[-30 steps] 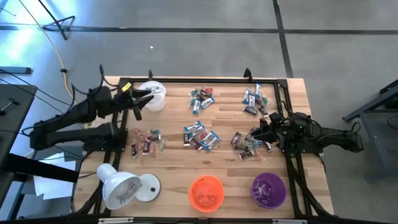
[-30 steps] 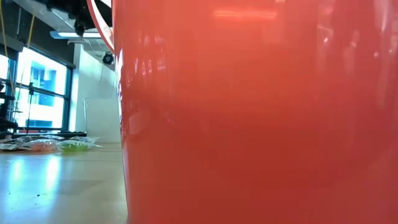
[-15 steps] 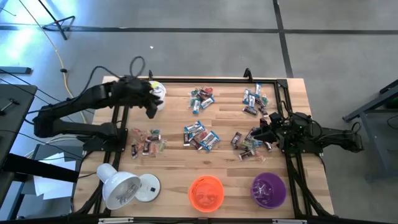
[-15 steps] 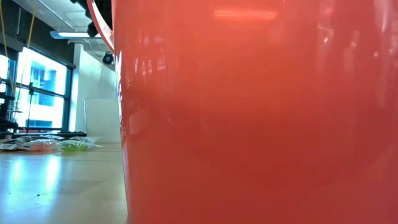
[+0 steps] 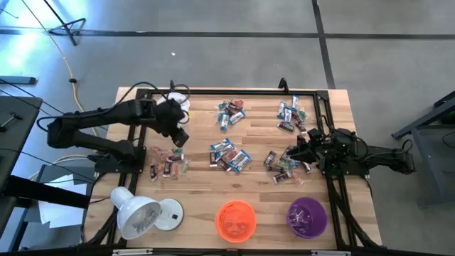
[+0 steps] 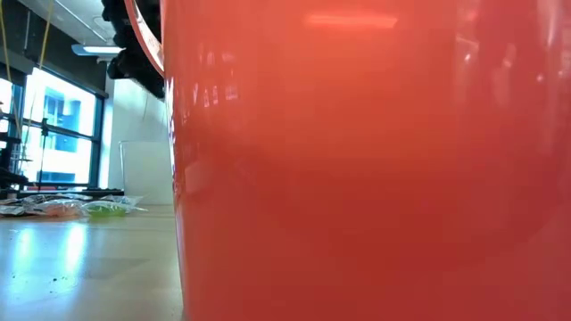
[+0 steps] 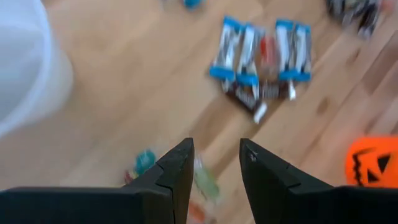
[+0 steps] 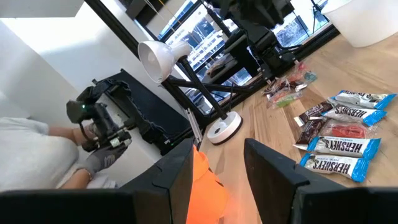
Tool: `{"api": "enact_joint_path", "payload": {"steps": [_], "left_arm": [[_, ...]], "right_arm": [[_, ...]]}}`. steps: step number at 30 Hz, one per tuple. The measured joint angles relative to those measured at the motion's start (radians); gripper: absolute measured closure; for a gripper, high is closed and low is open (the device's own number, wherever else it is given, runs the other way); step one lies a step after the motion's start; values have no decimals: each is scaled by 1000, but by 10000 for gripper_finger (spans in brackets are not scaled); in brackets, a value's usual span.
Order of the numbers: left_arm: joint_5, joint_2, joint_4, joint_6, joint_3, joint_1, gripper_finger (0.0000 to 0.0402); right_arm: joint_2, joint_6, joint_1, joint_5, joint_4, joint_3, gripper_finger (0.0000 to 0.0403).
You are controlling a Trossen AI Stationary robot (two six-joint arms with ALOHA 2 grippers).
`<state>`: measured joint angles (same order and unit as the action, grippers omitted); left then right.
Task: Organize candy in baskets
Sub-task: Put the blue gummy into the white bucket
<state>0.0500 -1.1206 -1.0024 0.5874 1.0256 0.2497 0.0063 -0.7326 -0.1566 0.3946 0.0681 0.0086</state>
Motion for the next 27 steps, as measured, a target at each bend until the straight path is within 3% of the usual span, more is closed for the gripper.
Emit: {"api": "enact_joint_path", "payload": {"steps": [7, 19, 27], "left_arm": [[-7, -69, -110, -59, 0, -105, 287], [-188, -187, -154, -564, -13, -215, 287], [-178, -203, -115, -581, -98, -211, 287]], "right_arm": [[0, 0, 0, 0, 0, 0, 265], [0, 0, 0, 0, 0, 0, 265], [0, 0, 0, 0, 0, 0, 265]]}}
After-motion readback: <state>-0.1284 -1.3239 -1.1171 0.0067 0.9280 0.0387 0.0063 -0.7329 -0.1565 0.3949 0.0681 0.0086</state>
